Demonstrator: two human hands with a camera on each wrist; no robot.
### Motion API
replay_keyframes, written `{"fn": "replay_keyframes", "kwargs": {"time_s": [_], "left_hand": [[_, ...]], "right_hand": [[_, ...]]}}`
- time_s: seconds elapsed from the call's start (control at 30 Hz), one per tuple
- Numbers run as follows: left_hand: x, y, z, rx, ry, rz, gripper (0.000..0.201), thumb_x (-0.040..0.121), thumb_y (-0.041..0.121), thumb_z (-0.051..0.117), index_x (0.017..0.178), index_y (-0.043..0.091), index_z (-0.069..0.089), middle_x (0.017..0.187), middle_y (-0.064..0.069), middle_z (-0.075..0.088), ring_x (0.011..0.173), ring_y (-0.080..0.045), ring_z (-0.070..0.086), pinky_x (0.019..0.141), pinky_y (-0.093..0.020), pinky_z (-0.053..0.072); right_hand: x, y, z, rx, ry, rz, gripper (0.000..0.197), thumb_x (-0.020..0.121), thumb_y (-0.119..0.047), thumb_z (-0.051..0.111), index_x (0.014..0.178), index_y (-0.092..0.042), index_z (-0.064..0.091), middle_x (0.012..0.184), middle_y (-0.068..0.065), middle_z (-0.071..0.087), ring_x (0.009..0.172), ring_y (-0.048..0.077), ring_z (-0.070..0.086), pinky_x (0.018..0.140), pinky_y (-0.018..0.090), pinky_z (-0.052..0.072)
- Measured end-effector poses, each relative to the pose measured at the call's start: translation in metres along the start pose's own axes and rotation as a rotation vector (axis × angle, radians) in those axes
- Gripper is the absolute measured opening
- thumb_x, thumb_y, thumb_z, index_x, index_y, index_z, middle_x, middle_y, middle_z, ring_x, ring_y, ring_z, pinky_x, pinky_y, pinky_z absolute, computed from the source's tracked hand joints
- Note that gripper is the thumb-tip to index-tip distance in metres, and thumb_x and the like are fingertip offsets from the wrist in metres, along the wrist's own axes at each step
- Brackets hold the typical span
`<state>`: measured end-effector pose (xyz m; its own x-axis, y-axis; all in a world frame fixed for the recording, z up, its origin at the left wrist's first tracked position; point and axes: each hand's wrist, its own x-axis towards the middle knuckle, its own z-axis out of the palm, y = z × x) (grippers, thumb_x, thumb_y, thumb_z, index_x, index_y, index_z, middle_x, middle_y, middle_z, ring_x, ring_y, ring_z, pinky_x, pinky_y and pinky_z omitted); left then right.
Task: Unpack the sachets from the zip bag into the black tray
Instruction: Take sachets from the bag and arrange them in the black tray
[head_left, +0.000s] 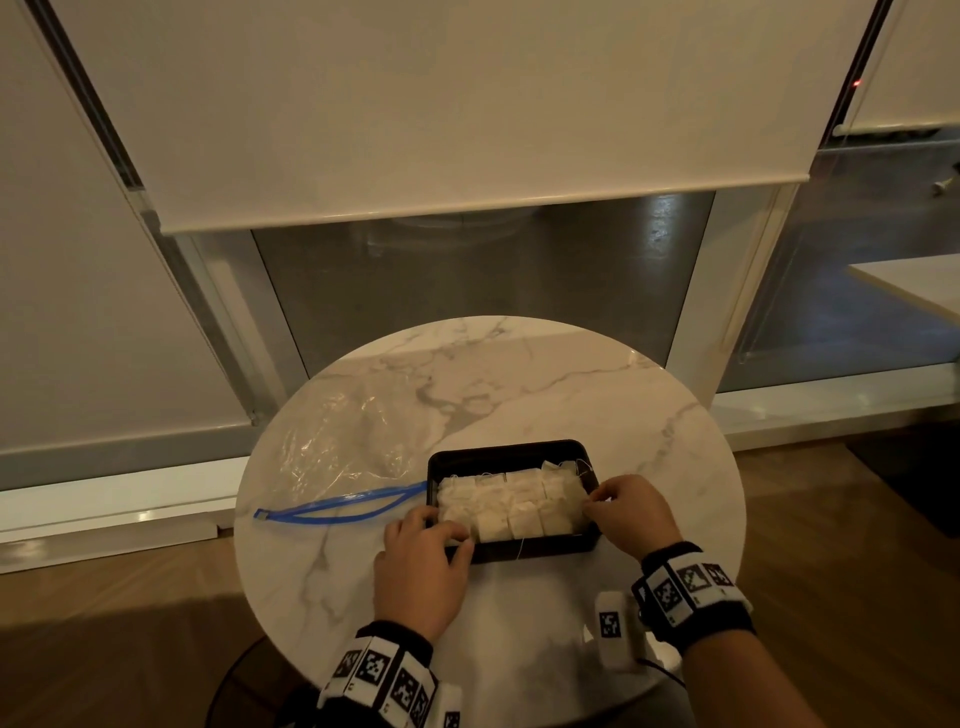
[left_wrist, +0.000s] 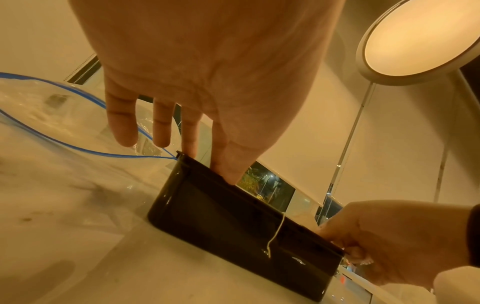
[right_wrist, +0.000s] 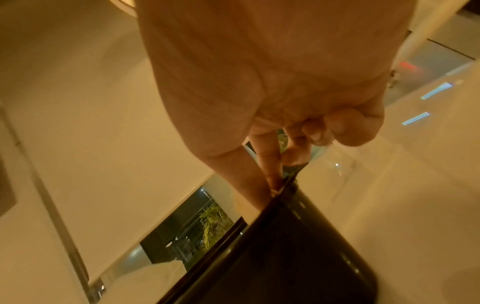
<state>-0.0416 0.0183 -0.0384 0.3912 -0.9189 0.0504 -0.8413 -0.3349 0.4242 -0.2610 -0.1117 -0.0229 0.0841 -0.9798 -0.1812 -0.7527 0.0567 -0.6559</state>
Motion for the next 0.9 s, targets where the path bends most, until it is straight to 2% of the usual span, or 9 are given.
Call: {"fn": "replay_keyframes", "kwargs": {"time_s": [0.1,0.2,0.3,0.47,0.6,0.7,0.83,0.9], "left_hand": [[-0.001,0.000,0.000,0.008,0.001,0.004,0.026,0.095,0.050,0.055,0.116,0.041,0.068,0.140,0.013,0.045,0.127,-0.014,0.038,0.100,-0.034,0.046],[-0.002,0.001,-0.001,0.003,-0.002,0.008,0.026,0.095,0.050,0.055,0.117,0.041,0.067,0.140,0.013,0.044,0.127,-0.014,0.037,0.100,-0.034,0.045],[-0.002,0.000,-0.001,0.007,-0.003,0.004,0.026,0.095,0.050,0.055,0.116,0.042,0.067,0.141,0.013,0.044,0.127,-0.014,0.037,0.100,-0.034,0.045],[-0.003,0.000,-0.001,0.015,-0.002,0.008,0.025,0.095,0.051,0.054,0.114,0.041,0.067,0.140,0.013,0.044,0.127,-0.014,0.037,0.101,-0.034,0.044],[-0.002,-0.001,-0.001,0.020,0.003,0.017,0.025,0.095,0.051,0.054,0.113,0.040,0.067,0.140,0.013,0.044,0.127,-0.014,0.037,0.100,-0.033,0.045],[-0.001,-0.001,-0.001,0.023,0.003,0.014,0.024,0.095,0.051,0.054,0.112,0.040,0.067,0.140,0.013,0.044,0.127,-0.014,0.037,0.101,-0.034,0.045],[-0.001,0.000,-0.001,0.027,0.009,0.011,0.024,0.094,0.051,0.055,0.110,0.039,0.067,0.140,0.012,0.044,0.127,-0.014,0.038,0.101,-0.035,0.044],[0.000,0.001,-0.001,0.036,0.008,0.008,0.025,0.094,0.052,0.053,0.110,0.039,0.067,0.140,0.012,0.044,0.127,-0.014,0.037,0.102,-0.034,0.043]], "right_hand": [[0.000,-0.005,0.000,-0.179,0.002,-0.023,0.020,0.079,-0.027,0.063,0.063,-0.019,0.072,0.073,0.001,0.067,0.075,0.018,0.064,0.066,0.032,0.058],[0.000,-0.006,0.005,-0.392,0.056,-0.081,0.029,0.085,-0.039,0.058,0.082,-0.014,0.073,0.092,0.003,0.058,0.100,0.024,0.056,0.077,0.037,0.056],[0.000,-0.008,0.009,-0.489,0.101,-0.101,0.029,0.088,-0.038,0.055,0.094,-0.013,0.071,0.104,0.004,0.056,0.113,0.025,0.048,0.082,0.038,0.053],[-0.002,-0.011,0.015,-0.504,0.122,-0.088,0.022,0.090,-0.032,0.056,0.099,-0.017,0.069,0.111,0.004,0.054,0.117,0.027,0.044,0.082,0.038,0.052],[-0.003,-0.016,0.013,-0.522,0.032,-0.059,0.027,0.090,-0.028,0.052,0.109,-0.013,0.064,0.116,0.006,0.053,0.121,0.028,0.042,0.088,0.040,0.050],[-0.001,-0.019,0.007,-0.535,-0.051,-0.063,0.029,0.086,-0.023,0.049,0.108,-0.011,0.063,0.118,0.007,0.053,0.123,0.030,0.041,0.094,0.042,0.049],[0.005,-0.020,0.001,-0.537,-0.218,-0.039,0.034,0.087,-0.025,0.044,0.112,-0.013,0.062,0.121,0.008,0.053,0.124,0.030,0.039,0.101,0.044,0.044],[0.007,-0.020,0.001,-0.558,-0.244,-0.029,0.034,0.086,-0.027,0.044,0.112,-0.014,0.062,0.119,0.007,0.054,0.123,0.029,0.041,0.101,0.045,0.043]]}}
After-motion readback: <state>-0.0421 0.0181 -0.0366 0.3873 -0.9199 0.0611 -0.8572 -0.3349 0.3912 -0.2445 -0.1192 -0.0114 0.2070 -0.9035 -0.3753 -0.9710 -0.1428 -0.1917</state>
